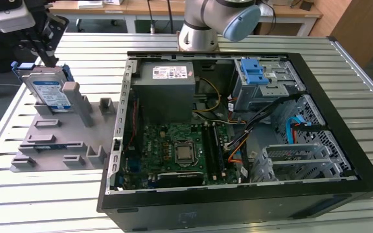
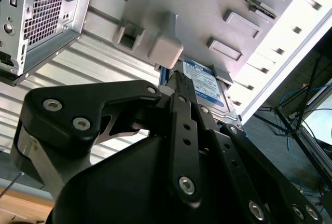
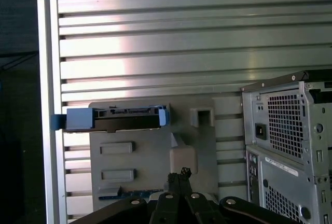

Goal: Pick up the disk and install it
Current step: 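Reach for the disk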

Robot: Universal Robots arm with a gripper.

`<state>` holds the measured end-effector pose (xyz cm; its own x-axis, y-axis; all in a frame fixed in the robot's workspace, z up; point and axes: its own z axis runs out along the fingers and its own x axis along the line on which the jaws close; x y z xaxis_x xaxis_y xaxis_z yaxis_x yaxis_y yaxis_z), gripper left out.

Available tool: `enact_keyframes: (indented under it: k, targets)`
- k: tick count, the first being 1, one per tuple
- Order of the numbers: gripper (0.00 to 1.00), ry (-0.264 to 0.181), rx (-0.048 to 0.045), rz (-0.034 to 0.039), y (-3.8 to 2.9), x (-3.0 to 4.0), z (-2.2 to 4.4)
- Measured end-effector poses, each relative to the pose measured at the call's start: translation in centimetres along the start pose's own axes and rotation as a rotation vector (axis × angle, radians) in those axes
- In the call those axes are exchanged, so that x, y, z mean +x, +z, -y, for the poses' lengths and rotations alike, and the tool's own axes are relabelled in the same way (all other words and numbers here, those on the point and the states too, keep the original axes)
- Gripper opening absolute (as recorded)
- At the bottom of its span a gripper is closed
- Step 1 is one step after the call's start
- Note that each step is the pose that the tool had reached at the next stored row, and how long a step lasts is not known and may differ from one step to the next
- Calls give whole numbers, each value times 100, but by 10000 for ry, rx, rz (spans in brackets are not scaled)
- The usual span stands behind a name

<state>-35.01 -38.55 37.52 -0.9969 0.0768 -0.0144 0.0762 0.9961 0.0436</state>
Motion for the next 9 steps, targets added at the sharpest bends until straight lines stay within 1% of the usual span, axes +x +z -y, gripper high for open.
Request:
enact_keyframes:
  k: [6,9]
  targets:
    - [11,1,0,-1,2,21,1]
    - [11,2,0,-1,6,67,0]
